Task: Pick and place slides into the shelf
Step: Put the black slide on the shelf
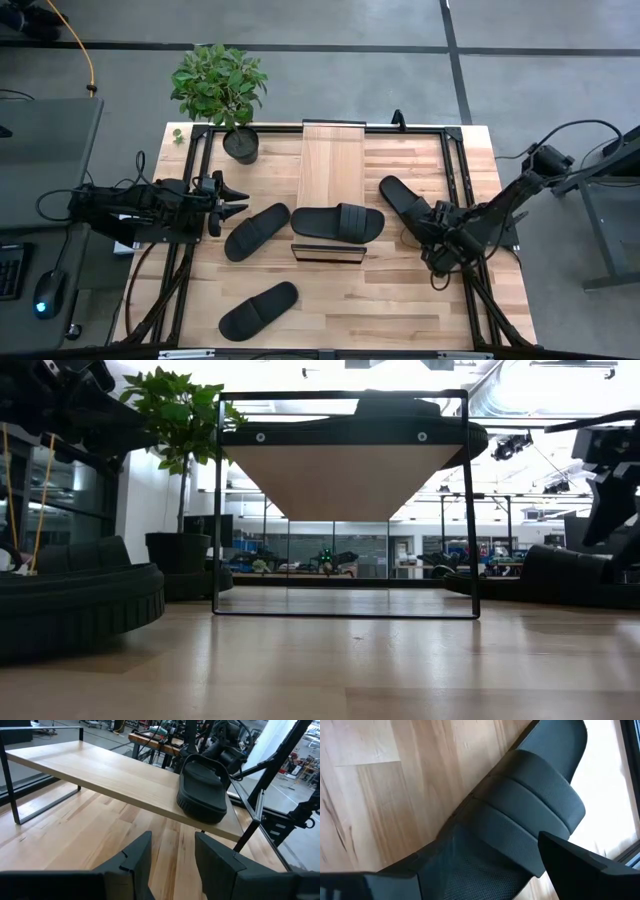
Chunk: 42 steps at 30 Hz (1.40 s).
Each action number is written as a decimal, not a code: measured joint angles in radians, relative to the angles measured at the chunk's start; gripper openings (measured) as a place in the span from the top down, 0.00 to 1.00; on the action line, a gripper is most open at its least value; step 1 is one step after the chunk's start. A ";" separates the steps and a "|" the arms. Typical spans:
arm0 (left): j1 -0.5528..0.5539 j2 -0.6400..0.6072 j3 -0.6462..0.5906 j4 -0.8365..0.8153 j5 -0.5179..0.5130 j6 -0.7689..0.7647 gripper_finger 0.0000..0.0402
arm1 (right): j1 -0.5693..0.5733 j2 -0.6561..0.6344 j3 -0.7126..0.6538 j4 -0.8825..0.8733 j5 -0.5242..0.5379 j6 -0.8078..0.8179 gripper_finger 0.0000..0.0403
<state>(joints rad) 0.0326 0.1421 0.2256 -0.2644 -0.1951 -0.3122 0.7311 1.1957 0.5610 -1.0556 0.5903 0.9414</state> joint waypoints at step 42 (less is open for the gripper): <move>0.000 0.000 0.000 0.000 0.001 -0.009 0.67 | -0.010 0.299 0.190 -0.196 -0.034 0.053 0.50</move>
<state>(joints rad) 0.0326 0.1417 0.2256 -0.2642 -0.1944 -0.3214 0.7208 1.4944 0.7513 -1.2518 0.5567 0.9943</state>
